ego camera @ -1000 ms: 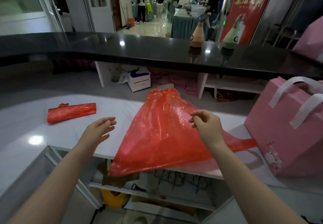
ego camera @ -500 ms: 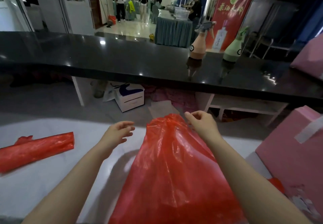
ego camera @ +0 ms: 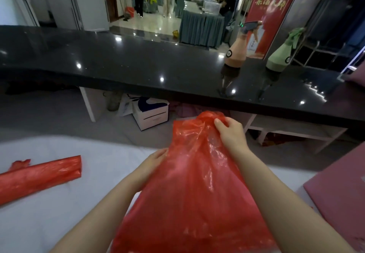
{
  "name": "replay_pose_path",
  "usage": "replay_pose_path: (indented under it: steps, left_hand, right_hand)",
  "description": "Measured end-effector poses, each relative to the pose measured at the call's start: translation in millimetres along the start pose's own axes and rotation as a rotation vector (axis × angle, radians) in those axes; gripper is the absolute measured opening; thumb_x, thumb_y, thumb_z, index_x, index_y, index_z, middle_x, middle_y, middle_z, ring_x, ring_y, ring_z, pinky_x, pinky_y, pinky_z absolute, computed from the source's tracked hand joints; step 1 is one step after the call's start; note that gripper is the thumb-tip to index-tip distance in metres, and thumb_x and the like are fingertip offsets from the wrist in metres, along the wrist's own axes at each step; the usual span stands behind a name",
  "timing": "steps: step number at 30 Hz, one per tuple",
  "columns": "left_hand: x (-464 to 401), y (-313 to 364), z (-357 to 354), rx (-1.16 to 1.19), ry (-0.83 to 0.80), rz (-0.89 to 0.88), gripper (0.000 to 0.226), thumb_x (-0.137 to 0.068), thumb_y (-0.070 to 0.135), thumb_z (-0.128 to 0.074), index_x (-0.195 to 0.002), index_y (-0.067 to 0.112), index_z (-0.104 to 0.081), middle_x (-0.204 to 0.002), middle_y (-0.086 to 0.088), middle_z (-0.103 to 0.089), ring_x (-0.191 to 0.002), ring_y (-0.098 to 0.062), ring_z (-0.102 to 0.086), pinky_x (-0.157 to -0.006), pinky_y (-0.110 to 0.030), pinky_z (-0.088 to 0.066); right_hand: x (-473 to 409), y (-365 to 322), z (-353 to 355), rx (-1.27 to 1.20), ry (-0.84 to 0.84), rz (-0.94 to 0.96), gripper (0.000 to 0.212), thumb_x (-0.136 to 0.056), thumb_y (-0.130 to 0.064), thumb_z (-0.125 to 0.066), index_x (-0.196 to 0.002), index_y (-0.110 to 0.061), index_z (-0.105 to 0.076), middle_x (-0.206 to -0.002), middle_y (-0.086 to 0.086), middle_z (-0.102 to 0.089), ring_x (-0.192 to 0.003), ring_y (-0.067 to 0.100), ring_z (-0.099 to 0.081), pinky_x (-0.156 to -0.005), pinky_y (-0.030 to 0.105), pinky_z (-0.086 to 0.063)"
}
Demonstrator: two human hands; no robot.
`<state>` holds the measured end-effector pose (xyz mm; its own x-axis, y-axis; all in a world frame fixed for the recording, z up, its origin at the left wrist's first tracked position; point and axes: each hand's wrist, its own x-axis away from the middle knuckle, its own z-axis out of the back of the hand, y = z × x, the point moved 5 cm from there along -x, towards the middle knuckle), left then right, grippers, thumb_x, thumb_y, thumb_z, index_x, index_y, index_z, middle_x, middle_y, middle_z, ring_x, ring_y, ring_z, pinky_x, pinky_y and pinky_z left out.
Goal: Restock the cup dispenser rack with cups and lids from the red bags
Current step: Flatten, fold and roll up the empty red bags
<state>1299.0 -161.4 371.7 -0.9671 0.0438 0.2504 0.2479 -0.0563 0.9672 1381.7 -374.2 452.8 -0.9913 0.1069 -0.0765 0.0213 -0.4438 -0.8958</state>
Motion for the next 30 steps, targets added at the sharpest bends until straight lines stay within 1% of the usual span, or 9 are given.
replay_pose_path:
  steps: [3, 6, 11, 15, 18, 21, 24, 27, 30]
  left_hand:
    - [-9.5, 20.3, 3.9, -0.047, 0.079, -0.070, 0.024, -0.100, 0.030, -0.042, -0.110, 0.024, -0.062, -0.106, 0.014, -0.065, -0.084, 0.010, -0.060, -0.072, -0.002, -0.042]
    - [-9.4, 32.2, 10.2, 0.038, 0.158, -0.190, 0.024, -0.097, 0.035, -0.047, -0.113, 0.025, -0.063, -0.110, 0.005, -0.068, -0.101, -0.008, -0.063, -0.085, -0.023, -0.048]
    - [-7.5, 57.5, 5.4, -0.019, 0.200, -0.385, 0.014, -0.089, 0.025, -0.064, -0.103, 0.026, -0.066, -0.094, 0.010, -0.072, -0.086, -0.002, -0.067, -0.071, -0.012, -0.049]
    - [-11.7, 61.5, -2.9, 0.007, 0.189, -0.330, 0.010, -0.088, 0.015, -0.065, -0.094, 0.020, -0.072, -0.085, 0.001, -0.074, -0.076, -0.009, -0.069, -0.069, -0.018, -0.053]
    - [-15.8, 61.4, 0.1, 0.028, 0.205, -0.298, 0.007, -0.089, 0.011, -0.064, -0.086, 0.014, -0.070, -0.077, -0.002, -0.071, -0.067, -0.011, -0.064, -0.066, -0.022, -0.054]
    - [-20.8, 60.1, 21.6, 0.057, 0.394, -0.284, 0.015, -0.094, 0.008, -0.055, -0.084, 0.015, -0.063, -0.067, 0.002, -0.063, -0.054, -0.003, -0.056, -0.050, -0.013, -0.044]
    - [-25.6, 56.5, 59.3, 0.039, 0.586, -0.212, 0.010, -0.097, 0.015, -0.052, -0.096, 0.016, -0.061, -0.075, 0.007, -0.064, -0.063, -0.004, -0.059, -0.051, -0.012, -0.042]
    - [-28.8, 48.2, 94.4, -0.014, 0.664, -0.157, 0.017, -0.098, 0.019, -0.051, -0.108, 0.013, -0.062, -0.085, 0.001, -0.064, -0.070, -0.005, -0.057, -0.057, -0.016, -0.039]
    - [-28.2, 45.5, 121.5, -0.069, 0.732, -0.122, 0.019, -0.098, 0.022, -0.050, -0.111, 0.014, -0.062, -0.085, 0.003, -0.062, -0.068, -0.003, -0.053, -0.054, -0.015, -0.038]
  right_hand:
    - [-2.4, -2.1, 2.9, 0.024, 0.030, 0.034, 0.008, -0.087, -0.032, -0.062, -0.085, -0.025, -0.066, -0.082, -0.005, -0.070, -0.082, 0.015, -0.066, -0.081, 0.042, -0.054]
    - [5.2, -1.8, 2.5, -0.040, 0.013, 0.047, 0.006, -0.080, -0.025, -0.068, -0.082, -0.027, -0.062, -0.080, -0.005, -0.069, -0.080, 0.014, -0.066, -0.081, 0.044, -0.054]
    - [14.1, -2.1, 2.0, -0.037, -0.022, 0.070, 0.022, -0.074, -0.035, -0.077, -0.086, -0.030, -0.060, -0.083, -0.008, -0.069, -0.079, 0.007, -0.066, -0.077, 0.037, -0.056]
    - [19.3, -9.3, -2.4, -0.067, -0.068, 0.094, 0.023, -0.076, -0.041, -0.076, -0.089, -0.030, -0.061, -0.086, -0.009, -0.069, -0.080, 0.004, -0.066, -0.074, 0.030, -0.054]
    - [21.8, -11.3, -2.8, -0.124, -0.115, 0.088, 0.017, -0.081, -0.040, -0.071, -0.090, -0.027, -0.065, -0.087, -0.005, -0.072, -0.081, 0.010, -0.069, -0.078, 0.039, -0.057]
    - [18.4, -6.4, 10.2, -0.158, -0.036, 0.073, 0.013, -0.086, -0.036, -0.067, -0.084, -0.023, -0.068, -0.081, -0.004, -0.073, -0.079, 0.015, -0.070, -0.077, 0.040, -0.057]
    - [10.8, 12.9, 32.6, -0.229, 0.070, -0.047, 0.014, -0.089, -0.034, -0.065, -0.080, -0.024, -0.069, -0.077, -0.006, -0.073, -0.080, 0.016, -0.070, -0.073, 0.031, -0.056]
    - [3.2, 36.6, 53.8, -0.300, 0.142, -0.179, 0.013, -0.092, -0.030, -0.062, -0.088, -0.020, -0.070, -0.083, 0.002, -0.074, -0.081, 0.019, -0.070, -0.075, 0.034, -0.056]
    - [-5.4, 48.9, 73.0, -0.264, 0.214, -0.191, 0.013, -0.095, -0.026, -0.058, -0.098, -0.016, -0.066, -0.088, 0.004, -0.070, -0.078, 0.017, -0.066, -0.066, 0.029, -0.052]
